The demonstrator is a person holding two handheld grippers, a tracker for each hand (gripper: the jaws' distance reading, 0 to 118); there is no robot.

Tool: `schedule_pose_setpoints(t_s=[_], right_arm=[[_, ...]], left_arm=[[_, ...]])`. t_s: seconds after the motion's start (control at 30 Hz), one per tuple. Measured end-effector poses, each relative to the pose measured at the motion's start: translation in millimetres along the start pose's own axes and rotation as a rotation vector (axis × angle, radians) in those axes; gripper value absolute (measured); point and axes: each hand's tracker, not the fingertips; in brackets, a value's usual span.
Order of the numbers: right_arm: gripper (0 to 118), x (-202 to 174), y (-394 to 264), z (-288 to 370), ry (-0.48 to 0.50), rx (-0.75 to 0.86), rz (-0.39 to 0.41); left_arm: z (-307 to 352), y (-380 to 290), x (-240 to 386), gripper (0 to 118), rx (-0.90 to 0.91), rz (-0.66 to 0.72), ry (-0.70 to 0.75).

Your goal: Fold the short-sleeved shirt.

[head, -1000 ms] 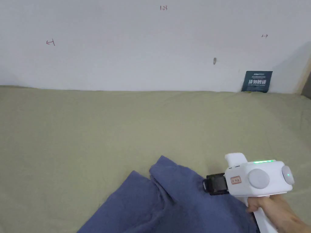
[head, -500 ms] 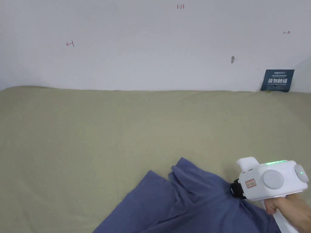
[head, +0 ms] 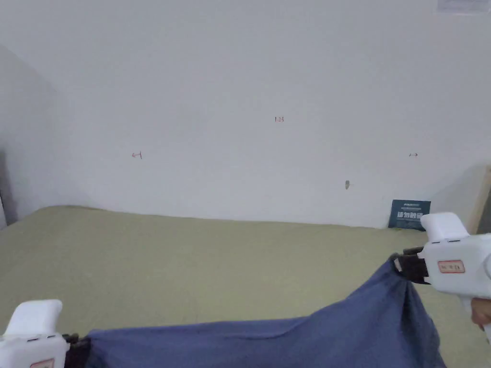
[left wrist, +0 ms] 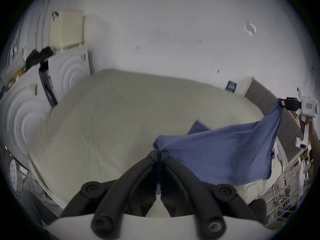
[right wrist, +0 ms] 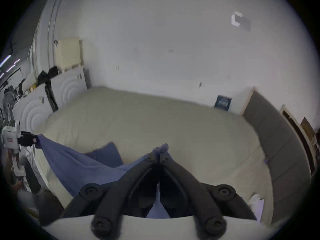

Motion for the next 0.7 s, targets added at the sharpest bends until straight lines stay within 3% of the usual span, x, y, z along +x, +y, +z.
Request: schedule_pose_setpoints(t_s=[0.13, 0.37, 0.7], right_arm=[[4, 10, 36, 63, -0.082, 0.096, 0.032], [4, 35, 79, 140, -0.179, 0.243, -0.047], [4, 55, 110, 127, -0.204, 0.277, -0.113]], left_arm=[[21, 62, 25, 0, 0.068, -0.028, -0.019], [50, 166, 64, 0, 0.188, -0.118, 0.01], [67, 239, 93, 0, 0.226, -0.121, 0.072]])
